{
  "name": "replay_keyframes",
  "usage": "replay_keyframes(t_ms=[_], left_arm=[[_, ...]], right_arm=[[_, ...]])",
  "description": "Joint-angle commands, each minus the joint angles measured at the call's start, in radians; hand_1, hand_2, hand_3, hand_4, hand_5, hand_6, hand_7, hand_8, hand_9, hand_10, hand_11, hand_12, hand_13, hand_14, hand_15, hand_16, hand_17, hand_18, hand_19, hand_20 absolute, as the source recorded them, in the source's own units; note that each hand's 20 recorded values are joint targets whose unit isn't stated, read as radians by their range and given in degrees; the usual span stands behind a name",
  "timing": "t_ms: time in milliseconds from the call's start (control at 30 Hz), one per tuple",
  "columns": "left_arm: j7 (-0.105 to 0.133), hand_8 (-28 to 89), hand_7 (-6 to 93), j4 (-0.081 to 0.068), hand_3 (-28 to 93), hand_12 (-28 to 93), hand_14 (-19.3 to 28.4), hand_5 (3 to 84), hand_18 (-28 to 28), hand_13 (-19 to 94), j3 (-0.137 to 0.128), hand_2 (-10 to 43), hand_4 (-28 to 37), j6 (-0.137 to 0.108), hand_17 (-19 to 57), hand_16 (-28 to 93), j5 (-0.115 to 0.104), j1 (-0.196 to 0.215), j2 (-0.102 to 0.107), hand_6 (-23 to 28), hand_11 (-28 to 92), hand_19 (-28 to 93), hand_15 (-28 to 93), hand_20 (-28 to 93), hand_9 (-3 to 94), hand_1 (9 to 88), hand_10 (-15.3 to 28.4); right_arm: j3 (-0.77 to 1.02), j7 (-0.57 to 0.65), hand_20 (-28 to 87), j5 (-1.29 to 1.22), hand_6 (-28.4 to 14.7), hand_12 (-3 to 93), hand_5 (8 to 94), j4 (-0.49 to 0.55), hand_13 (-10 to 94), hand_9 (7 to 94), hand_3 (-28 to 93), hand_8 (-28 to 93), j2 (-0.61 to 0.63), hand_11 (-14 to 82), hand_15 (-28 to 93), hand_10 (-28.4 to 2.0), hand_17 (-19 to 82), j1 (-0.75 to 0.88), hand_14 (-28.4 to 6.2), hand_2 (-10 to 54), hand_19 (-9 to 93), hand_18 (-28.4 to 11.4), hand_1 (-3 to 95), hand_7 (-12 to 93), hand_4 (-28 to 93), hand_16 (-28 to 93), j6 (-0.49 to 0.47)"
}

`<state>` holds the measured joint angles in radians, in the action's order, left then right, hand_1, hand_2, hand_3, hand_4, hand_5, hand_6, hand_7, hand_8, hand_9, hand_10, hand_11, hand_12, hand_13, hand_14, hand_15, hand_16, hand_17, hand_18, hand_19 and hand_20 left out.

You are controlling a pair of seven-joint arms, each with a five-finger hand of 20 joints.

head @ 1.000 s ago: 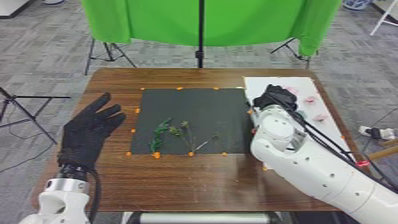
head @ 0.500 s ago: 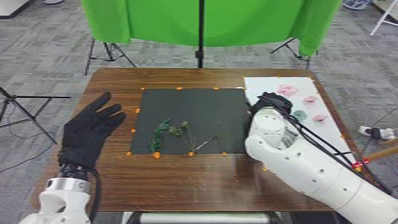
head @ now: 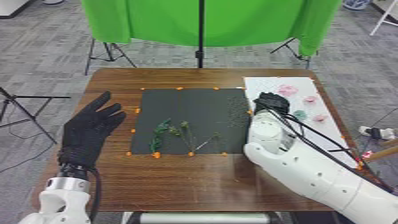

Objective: Arrange flowers

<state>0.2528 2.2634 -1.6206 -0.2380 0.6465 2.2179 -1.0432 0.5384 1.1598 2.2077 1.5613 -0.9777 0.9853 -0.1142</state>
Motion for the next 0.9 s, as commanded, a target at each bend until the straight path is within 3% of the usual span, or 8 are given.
replay_keyframes(t_ms=[33,133,167,400,667,900], left_arm=[[0.01,-10,14.3,-0.002,79,11,28.4,39.6,25.2,29,0.002,8.5,-22.3,-0.005,-7.6,-10,-0.005,0.017,-0.002,10.3,28,58,58,12,38.5,26.8,21.5],[0.027,-10,14.4,0.0,79,11,28.4,39.6,25.2,29,0.003,8.5,-22.3,-0.011,-7.6,-10,-0.012,0.028,0.008,10.3,28,58,58,12,38.4,26.8,21.5],[0.018,-10,14.4,-0.002,79,11,28.4,39.6,25.2,29,0.002,8.6,-22.3,-0.005,-7.6,-10,-0.009,0.024,0.003,10.3,28,58,58,12,38.5,26.8,21.5],[0.04,-10,14.4,-0.003,79,11,28.4,39.6,25.2,29,0.007,8.5,-22.3,-0.012,-7.6,-10,-0.011,0.026,0.01,10.2,28,58,58,12,38.5,26.8,21.6],[0.049,-10,14.5,-0.004,79,11,28.4,39.6,25.2,29,0.006,8.5,-22.4,-0.011,-7.6,-10,-0.014,0.032,0.014,10.3,28,58,58,12,38.4,26.8,21.5],[0.046,-10,14.5,-0.004,79,11,28.4,39.5,25.3,29,0.002,8.5,-22.4,-0.008,-7.6,-10,-0.011,0.034,0.012,10.3,28,58,57,12,38.4,26.9,21.5]], right_arm=[[-0.03,0.002,57,-0.011,-4.0,23.2,90.8,0.012,80,88.9,72,10,0.063,46.8,78,-12.7,41,0.019,-10.7,-9.5,93,-26.0,54.7,26,-28,16,0.165],[-0.016,0.0,59,-0.004,-4.7,23.1,91.4,0.029,80,89.3,74,11,0.055,47.2,78,-13.1,42,0.007,-10.8,-9.5,93,-25.9,54.5,25,-28,16,0.216],[-0.016,0.004,59,-0.001,-4.9,23.2,91.6,0.043,80,89.4,74,11,0.061,47.3,78,-13.2,42,0.006,-11.0,-9.5,93,-25.9,54.6,25,-28,16,0.233],[0.006,-0.027,61,0.026,-5.9,23.3,92.7,0.154,80,89.8,76,13,0.085,47.7,79,-13.9,42,0.018,-11.4,-9.5,93,-26.2,54.9,24,-28,17,0.299],[0.077,-0.079,62,0.064,-6.4,23.6,93.1,0.307,80,90.1,77,14,0.086,47.7,80,-14.1,42,0.144,-11.9,-9.5,93,-26.4,54.6,23,-28,17,0.245],[0.094,-0.092,63,0.091,-6.6,23.8,93.3,0.37,80,90.2,78,15,0.037,47.9,80,-14.2,42,0.271,-12.2,-9.5,93,-26.7,54.3,23,-28,17,0.176]])
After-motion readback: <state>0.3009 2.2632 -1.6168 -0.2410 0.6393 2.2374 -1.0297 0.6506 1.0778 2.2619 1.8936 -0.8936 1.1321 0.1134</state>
